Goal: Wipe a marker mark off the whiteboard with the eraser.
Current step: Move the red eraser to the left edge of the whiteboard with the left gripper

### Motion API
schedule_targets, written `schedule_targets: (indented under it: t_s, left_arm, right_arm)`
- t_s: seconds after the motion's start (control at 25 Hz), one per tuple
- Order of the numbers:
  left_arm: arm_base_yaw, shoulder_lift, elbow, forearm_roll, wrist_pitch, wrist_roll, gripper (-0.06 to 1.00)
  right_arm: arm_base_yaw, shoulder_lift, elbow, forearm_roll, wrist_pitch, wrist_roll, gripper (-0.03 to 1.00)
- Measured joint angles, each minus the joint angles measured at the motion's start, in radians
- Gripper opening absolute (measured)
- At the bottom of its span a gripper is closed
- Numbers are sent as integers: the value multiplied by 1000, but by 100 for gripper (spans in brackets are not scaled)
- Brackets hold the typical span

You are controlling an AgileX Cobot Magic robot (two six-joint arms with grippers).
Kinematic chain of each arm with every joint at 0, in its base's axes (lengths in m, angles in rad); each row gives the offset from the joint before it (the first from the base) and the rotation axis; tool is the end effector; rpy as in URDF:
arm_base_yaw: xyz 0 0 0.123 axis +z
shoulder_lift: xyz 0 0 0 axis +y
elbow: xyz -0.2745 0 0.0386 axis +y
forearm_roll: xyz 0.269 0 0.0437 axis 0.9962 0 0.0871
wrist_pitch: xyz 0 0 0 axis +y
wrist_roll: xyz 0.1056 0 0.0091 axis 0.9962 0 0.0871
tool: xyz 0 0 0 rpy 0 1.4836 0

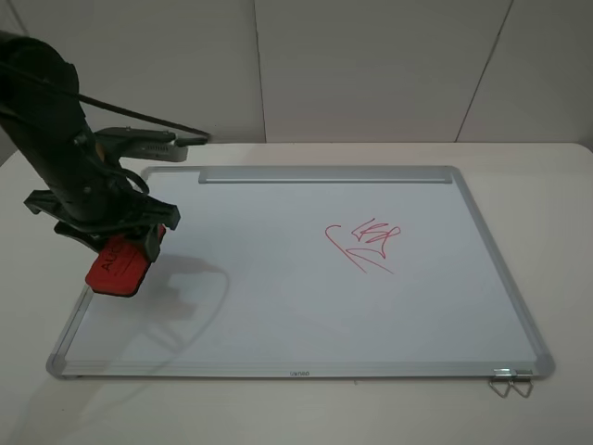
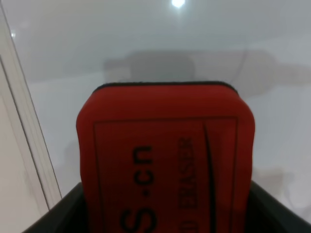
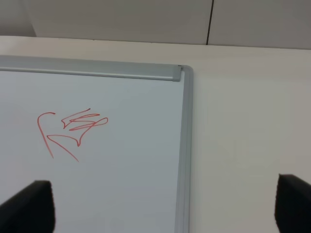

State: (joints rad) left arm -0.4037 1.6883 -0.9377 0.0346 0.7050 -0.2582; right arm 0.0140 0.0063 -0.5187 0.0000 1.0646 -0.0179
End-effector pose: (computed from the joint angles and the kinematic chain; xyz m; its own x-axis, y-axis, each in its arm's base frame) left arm 0.2936 -0.1228 0.1357 -0.9660 0.1628 -0.2010 0.1712 0.9849 -0.0249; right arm 0.0335 0.0005 0.2857 -0.4481 -0.0242 -0.8937 -0.0220 0.9996 -0.0160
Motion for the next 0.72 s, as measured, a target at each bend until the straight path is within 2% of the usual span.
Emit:
schedule_targets:
  t_s: [0.16,0.36,0.72]
  left_arm:
    - [0,-34,112,0,-59,-48,57]
    - [8,-39,206,5,-139,-55,57]
    - [89,-32,225,12,-186,-58,57]
  right_arm:
    - [0,0,0,0,0,0,83]
    - [0,0,0,0,0,0,83]
    - [0,0,0,0,0,0,83]
